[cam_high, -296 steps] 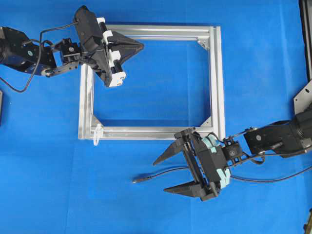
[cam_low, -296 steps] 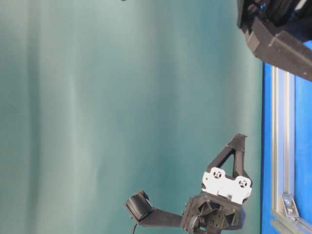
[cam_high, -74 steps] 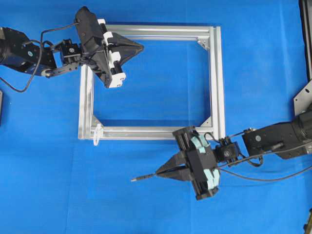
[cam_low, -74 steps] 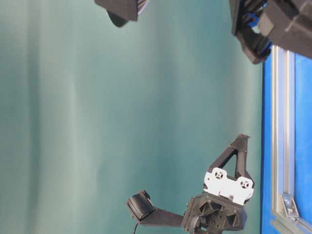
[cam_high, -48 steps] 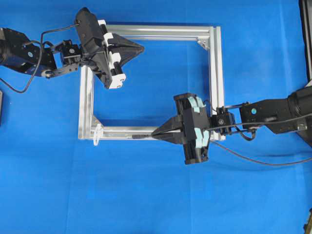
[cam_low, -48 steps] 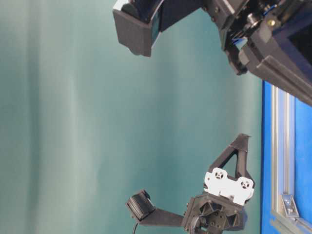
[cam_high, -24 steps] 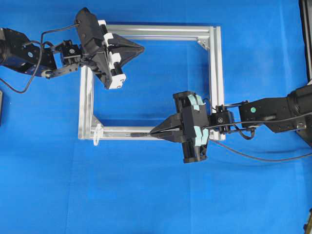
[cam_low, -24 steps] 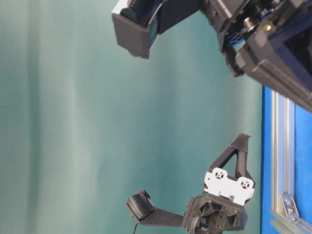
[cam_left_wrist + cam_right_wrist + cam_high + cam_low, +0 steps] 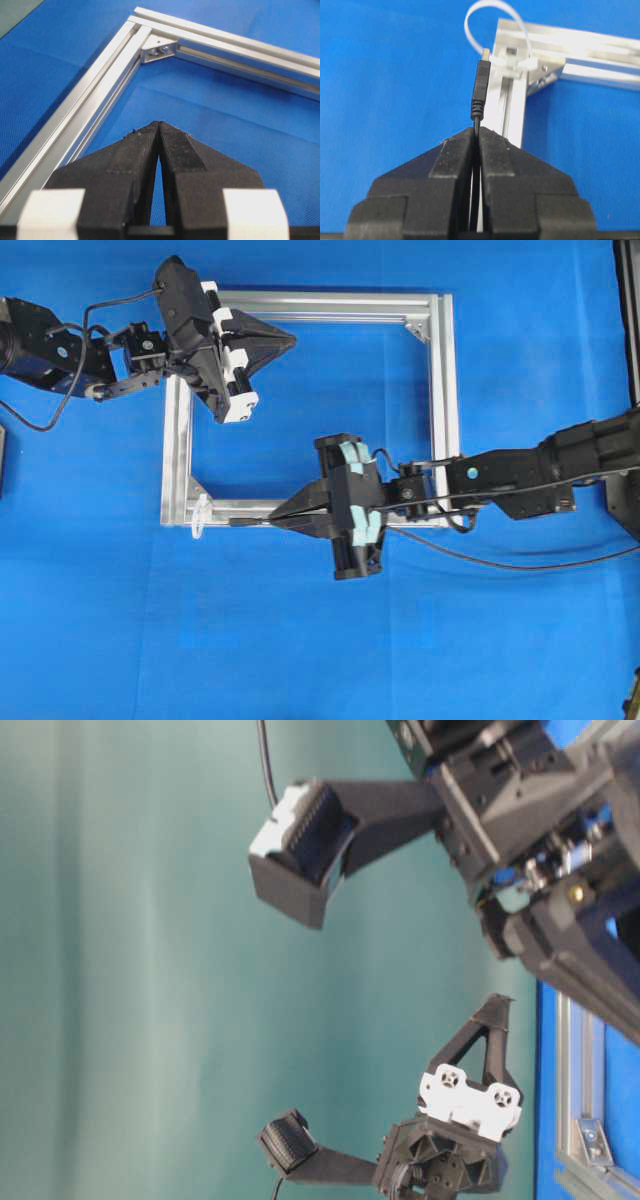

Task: Insert the wire through the string loop located on the left side.
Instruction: 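Carry the cable plug leftward toward the white zip-tie loop on the frame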

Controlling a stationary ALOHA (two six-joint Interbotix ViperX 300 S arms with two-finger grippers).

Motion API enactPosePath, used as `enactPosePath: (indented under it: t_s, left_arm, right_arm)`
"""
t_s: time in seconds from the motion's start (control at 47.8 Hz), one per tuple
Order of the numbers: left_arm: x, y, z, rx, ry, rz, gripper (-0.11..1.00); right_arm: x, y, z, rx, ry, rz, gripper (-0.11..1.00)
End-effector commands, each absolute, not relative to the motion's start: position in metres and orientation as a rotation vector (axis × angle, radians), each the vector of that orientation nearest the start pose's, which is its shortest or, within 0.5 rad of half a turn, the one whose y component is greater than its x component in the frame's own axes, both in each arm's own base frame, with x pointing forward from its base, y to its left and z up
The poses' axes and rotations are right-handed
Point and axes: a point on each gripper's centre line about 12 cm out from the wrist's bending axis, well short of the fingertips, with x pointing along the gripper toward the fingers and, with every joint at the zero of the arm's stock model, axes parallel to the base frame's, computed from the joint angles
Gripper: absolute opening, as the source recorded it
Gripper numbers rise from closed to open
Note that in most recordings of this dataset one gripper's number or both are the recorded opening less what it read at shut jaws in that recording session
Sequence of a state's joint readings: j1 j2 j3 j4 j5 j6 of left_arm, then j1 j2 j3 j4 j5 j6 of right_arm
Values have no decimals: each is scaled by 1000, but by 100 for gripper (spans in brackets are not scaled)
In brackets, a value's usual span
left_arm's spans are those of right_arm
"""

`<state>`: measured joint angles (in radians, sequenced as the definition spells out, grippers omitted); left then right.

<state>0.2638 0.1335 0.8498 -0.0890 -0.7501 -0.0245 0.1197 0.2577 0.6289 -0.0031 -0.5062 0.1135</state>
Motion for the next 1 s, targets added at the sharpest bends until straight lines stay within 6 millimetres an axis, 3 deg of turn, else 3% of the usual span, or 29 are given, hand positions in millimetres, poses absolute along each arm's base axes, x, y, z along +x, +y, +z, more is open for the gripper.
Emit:
enactPosePath:
  t_s: [0.0, 0.251, 0.983]
  left_arm:
    - [369, 105, 155, -105, 172, 325, 0]
    - [368, 104, 154, -106, 175, 325, 0]
    - [369, 105, 154, -106, 173, 325, 0]
  right_arm:
    - [441, 49, 140, 90, 334, 93, 0]
    - [450, 46, 134, 93, 338, 83, 0]
    - [449, 44, 133, 94, 328, 80, 0]
